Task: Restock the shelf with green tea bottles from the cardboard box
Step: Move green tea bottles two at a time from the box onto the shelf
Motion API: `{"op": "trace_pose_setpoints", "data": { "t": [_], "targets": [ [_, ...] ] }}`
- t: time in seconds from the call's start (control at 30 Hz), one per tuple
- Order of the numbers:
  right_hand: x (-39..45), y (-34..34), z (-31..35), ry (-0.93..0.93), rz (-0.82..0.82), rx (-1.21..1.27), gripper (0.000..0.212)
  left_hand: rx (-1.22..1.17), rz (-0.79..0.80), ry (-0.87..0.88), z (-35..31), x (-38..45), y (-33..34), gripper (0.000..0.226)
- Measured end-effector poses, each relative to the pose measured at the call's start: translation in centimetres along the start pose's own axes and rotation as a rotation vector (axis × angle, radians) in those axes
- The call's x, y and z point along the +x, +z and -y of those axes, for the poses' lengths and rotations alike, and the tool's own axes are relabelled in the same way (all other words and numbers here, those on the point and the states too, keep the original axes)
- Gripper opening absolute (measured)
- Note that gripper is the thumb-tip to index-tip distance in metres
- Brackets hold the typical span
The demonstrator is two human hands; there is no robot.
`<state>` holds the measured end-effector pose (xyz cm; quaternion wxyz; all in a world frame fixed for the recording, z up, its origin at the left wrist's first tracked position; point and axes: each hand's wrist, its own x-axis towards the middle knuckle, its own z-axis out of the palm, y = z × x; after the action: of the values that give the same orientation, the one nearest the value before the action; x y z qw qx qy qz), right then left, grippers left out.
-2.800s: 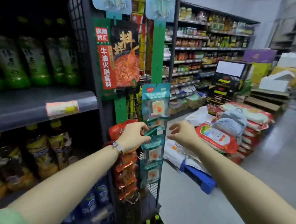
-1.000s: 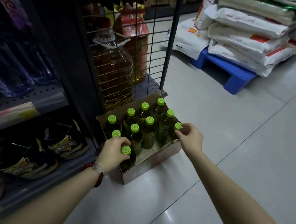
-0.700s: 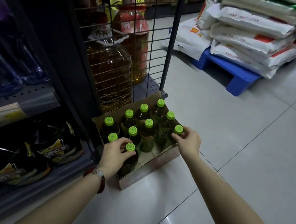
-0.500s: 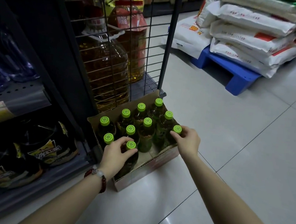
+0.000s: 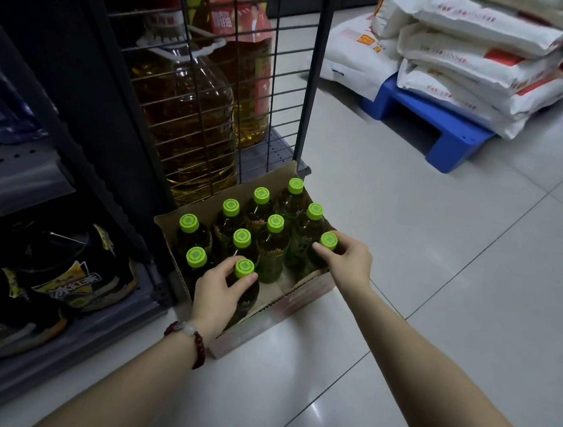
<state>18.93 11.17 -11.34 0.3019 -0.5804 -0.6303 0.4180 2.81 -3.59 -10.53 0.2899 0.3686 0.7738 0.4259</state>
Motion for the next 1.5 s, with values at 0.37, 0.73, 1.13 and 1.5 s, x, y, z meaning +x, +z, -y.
{"op": "trace_pose_setpoints", "data": {
  "t": [0.37, 0.73, 1.13, 1.5],
  "targets": [
    [-1.6, -3.3, 8.3, -0.114, 0.129, -0.016, 0.028, -0.203, 0.018, 0.043, -9.1, 0.3, -4.2, 0.030],
    [-2.8, -11.7, 27.1, -0.165, 0.223, -0.032, 0.011, -0.086, -0.008, 0.114, -27.1, 0.3, -13.8, 0.024],
    [-5.8, -24.7, 53.5, -0.286, 0.338, -0.046, 0.016, -0.063, 0.033, 0.234, -51.1, -2.6, -26.3, 0.016],
    [-12.4, -34.7, 74.4, -0.409, 0.268, -0.083, 0.021, -0.128, 0.047, 0.355, -69.1, -7.9, -39.4, 0.014]
  ]
}}
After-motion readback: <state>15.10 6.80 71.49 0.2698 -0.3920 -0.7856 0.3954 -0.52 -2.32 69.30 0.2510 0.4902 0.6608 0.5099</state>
